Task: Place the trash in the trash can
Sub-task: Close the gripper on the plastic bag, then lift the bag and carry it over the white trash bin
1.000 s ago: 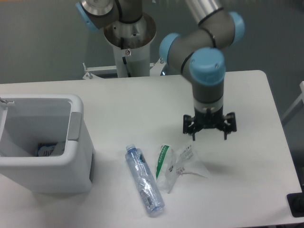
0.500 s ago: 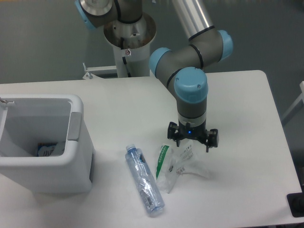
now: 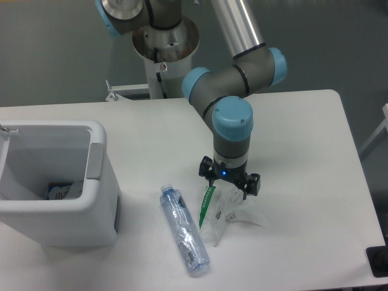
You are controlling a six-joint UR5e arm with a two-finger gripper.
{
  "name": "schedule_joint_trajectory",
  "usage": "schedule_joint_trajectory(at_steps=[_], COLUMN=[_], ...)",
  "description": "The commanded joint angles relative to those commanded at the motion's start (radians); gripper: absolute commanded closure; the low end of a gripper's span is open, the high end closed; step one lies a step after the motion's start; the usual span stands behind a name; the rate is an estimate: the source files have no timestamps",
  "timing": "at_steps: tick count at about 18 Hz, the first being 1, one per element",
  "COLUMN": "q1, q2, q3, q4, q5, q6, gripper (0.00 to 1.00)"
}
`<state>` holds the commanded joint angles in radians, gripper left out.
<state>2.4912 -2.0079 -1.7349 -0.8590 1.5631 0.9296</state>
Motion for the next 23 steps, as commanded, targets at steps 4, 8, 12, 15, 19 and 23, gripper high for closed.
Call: schedule_joint_trajectory(at_steps=[4,8,12,15,19,23], q1=[0.002,0.002,0.002,0.003,0.032,0.061], q2=[-0.006,-0.009,-0.012,-0.012,0.009,0.093], q3=[0.008,0.018,0.029,0.043,0.119,0.184], q4=[0.000,-0.002,-0.005,-0.006,-0.020,-0.041], q5=[0.000,0.003,0.003,0.005,-0.006,-0.132], q6=[0.002,0.000,-0.006,-0.008,-0.012,-0.129], gripper=[0.35,0.71,1.00,1.00,1.00,1.00])
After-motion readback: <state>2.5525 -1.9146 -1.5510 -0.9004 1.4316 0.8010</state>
